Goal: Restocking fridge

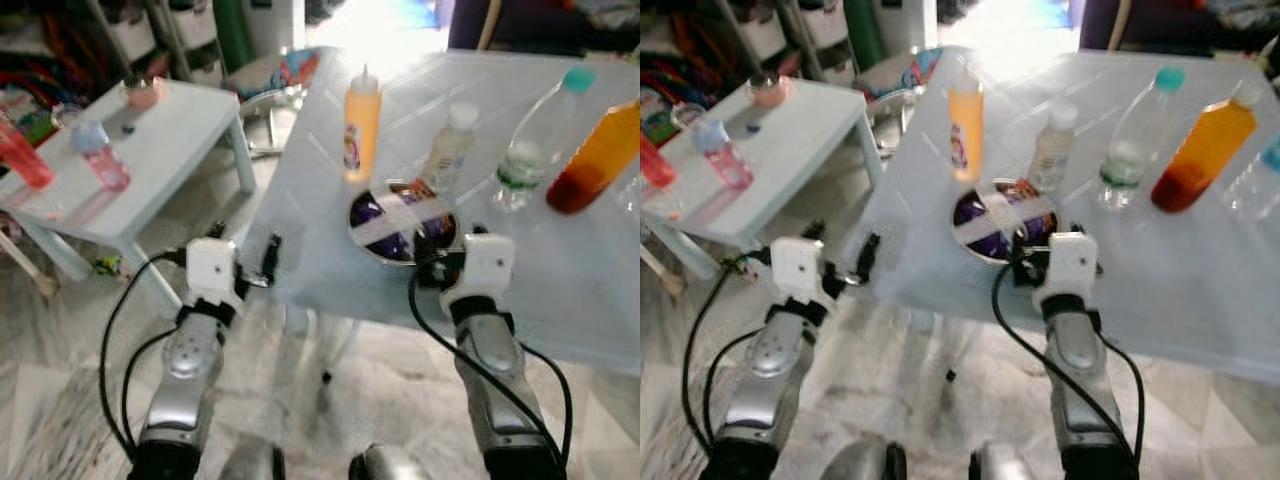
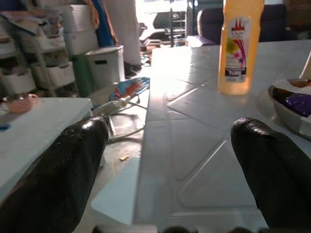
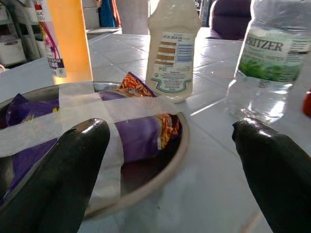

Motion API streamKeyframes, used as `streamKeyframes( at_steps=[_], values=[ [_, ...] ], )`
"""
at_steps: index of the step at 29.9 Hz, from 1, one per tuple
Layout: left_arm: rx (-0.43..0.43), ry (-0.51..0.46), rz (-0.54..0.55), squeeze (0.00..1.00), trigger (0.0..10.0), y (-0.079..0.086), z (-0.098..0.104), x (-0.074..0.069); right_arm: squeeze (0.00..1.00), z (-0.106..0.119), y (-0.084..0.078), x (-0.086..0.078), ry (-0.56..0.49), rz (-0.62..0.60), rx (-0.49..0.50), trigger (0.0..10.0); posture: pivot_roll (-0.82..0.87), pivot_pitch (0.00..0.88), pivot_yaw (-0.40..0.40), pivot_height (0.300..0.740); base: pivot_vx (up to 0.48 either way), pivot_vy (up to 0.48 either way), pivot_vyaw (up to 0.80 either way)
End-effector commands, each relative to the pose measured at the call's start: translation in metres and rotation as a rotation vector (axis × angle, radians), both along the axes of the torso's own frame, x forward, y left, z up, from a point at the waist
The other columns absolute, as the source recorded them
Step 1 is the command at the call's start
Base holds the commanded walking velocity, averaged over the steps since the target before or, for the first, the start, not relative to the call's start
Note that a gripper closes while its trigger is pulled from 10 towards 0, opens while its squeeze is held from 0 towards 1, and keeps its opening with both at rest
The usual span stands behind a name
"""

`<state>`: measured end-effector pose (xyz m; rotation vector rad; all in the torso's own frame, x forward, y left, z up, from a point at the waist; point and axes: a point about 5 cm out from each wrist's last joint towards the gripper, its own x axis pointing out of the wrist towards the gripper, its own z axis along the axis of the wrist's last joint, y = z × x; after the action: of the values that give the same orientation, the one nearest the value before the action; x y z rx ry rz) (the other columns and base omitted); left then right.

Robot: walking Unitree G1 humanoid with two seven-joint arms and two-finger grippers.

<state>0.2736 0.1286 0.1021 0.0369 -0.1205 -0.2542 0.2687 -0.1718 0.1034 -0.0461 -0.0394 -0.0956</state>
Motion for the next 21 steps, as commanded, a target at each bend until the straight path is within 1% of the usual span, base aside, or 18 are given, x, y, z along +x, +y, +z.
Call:
streamKeyframes(
  at_steps=[1,6,11,13,14,16,17,21],
  values=[
    [-0.002,-0.006,0.009,0.00,10.0,0.004,0.001,0.001,0.00,-0.003,-0.001,-0.004,0.018,-0.017,-0.011,10.0,0.00,0.067,0.035,0.740,0.000,0.000,0.00],
    [-0.004,-0.006,0.004,0.00,10.0,0.002,0.002,0.001,0.00,-0.002,-0.008,-0.003,0.013,-0.055,-0.010,10.0,0.00,0.070,0.039,0.740,0.000,0.000,0.00],
    [-0.004,-0.005,-0.002,0.00,10.0,0.000,0.002,0.001,0.00,-0.004,-0.009,-0.001,0.039,-0.066,0.018,10.0,-0.01,0.074,0.044,0.740,0.000,0.000,0.00],
    [-0.004,-0.003,-0.002,0.00,10.0,0.000,0.001,0.001,0.00,-0.006,-0.008,0.002,0.049,-0.046,0.030,10.0,-0.01,0.078,0.045,0.740,0.000,0.000,0.00],
    [-0.003,-0.003,-0.002,0.00,10.0,0.000,0.001,0.001,0.00,-0.004,-0.007,0.008,0.045,-0.033,0.029,10.0,-0.01,0.079,0.044,0.740,0.000,0.000,0.00],
    [-0.002,-0.002,-0.002,0.00,10.0,0.000,0.001,0.001,0.00,-0.002,-0.007,0.013,0.049,-0.027,0.042,10.0,-0.01,0.080,0.044,0.740,0.000,0.000,0.00],
    [-0.002,-0.002,-0.002,0.00,10.0,0.000,0.001,0.001,0.00,-0.002,-0.007,0.013,0.049,-0.027,0.042,10.0,-0.01,0.080,0.044,0.740,0.000,0.000,0.00],
    [-0.004,-0.002,0.002,0.00,10.0,0.000,0.001,0.000,0.00,-0.008,-0.007,0.013,0.094,-0.049,0.109,10.0,0.00,0.080,0.040,0.740,0.000,0.000,0.00]
  ],
)
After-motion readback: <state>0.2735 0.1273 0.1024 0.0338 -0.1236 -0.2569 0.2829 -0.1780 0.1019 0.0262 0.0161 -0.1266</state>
